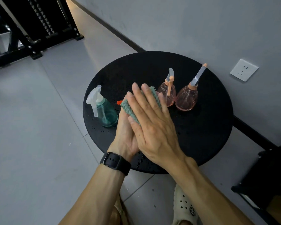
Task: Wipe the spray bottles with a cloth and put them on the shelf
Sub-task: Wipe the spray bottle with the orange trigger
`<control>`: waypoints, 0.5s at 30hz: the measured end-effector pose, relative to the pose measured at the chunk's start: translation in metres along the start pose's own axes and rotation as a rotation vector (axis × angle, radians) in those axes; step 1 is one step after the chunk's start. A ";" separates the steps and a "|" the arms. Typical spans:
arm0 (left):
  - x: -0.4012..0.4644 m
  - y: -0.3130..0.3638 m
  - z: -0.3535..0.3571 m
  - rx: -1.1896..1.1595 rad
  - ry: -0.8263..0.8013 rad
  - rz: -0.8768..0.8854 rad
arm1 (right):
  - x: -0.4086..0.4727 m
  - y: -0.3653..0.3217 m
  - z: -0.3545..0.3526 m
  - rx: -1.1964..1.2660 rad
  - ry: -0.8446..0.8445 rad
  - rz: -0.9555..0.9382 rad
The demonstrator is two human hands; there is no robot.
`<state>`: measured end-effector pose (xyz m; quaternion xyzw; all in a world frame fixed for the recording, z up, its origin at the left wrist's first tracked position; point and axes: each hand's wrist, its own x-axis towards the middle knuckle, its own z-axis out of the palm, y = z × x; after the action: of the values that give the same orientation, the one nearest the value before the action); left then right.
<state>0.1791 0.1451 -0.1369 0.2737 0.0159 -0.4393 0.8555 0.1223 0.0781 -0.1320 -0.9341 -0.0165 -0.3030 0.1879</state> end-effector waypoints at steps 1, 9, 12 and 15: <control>-0.001 0.000 0.001 0.010 -0.003 0.010 | 0.001 0.000 -0.002 -0.001 -0.001 -0.003; 0.004 0.001 0.009 0.103 -0.016 -0.030 | 0.006 0.008 -0.023 -0.037 0.059 0.145; 0.003 -0.001 0.007 0.104 0.015 -0.048 | 0.007 0.011 -0.024 -0.020 0.075 0.200; 0.004 0.000 0.006 0.100 0.058 -0.025 | 0.006 0.005 -0.021 -0.009 0.074 0.179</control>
<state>0.1801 0.1394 -0.1334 0.3284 0.0224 -0.4421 0.8344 0.1159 0.0654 -0.1143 -0.9209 0.0754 -0.3194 0.2105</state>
